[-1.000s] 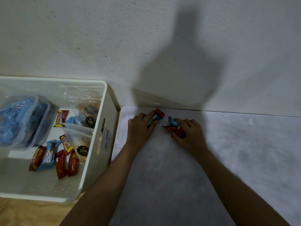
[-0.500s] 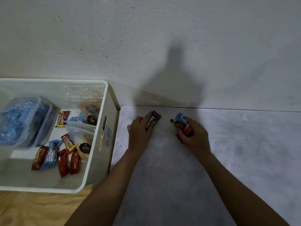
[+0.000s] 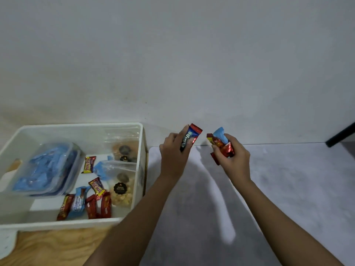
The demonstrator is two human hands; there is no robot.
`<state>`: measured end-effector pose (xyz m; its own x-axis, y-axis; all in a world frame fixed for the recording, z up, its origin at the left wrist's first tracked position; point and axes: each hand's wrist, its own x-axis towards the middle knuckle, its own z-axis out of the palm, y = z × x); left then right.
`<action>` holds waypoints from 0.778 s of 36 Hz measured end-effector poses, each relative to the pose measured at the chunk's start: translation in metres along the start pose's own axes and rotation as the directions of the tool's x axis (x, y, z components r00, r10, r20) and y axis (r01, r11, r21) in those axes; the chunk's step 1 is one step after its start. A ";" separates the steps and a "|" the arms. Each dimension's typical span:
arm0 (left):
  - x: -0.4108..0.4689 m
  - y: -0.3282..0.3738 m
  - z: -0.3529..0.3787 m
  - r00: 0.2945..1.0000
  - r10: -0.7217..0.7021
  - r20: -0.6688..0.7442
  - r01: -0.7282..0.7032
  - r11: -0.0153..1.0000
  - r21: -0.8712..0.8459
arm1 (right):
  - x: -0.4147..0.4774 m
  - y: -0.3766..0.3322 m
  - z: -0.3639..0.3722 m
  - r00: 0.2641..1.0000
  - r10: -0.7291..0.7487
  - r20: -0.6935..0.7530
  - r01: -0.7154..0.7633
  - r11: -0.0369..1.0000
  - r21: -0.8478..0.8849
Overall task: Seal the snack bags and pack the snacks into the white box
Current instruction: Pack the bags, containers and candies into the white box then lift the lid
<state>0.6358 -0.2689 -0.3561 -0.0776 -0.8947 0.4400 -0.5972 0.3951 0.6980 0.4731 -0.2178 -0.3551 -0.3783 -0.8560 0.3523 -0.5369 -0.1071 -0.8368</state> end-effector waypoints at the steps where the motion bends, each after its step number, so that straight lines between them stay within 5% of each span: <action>1: 0.005 0.004 -0.013 0.999 0.026 -0.022 -0.025 1.000 0.015 | 0.001 -0.015 0.002 1.000 -0.017 -0.021 0.017 1.000 0.011; 9: 0.005 -0.030 -0.145 0.997 0.014 -0.082 -0.017 0.999 -0.035 | -0.024 -0.126 0.070 0.994 -0.108 -0.030 0.110 0.988 0.108; 14: -0.021 -0.089 -0.224 0.996 -0.077 -0.033 0.079 0.994 0.074 | -0.068 -0.181 0.149 0.984 -0.108 0.141 0.086 0.985 0.148; 21: -0.051 -0.165 -0.273 0.928 -0.368 0.064 0.348 0.914 0.207 | -0.119 -0.195 0.230 0.955 0.091 0.283 -0.126 0.986 0.107; 28: -0.053 -0.184 -0.281 0.859 -0.485 0.165 0.417 0.849 0.324 | -0.132 -0.196 0.246 0.920 0.165 0.354 -0.167 0.986 -0.026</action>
<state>0.9737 -0.2360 -0.3491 0.0906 -0.9944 -0.0537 -0.7981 -0.1048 0.5934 0.8139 -0.2084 -0.3411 -0.1698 -0.9848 0.0376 -0.4855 0.0504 -0.8728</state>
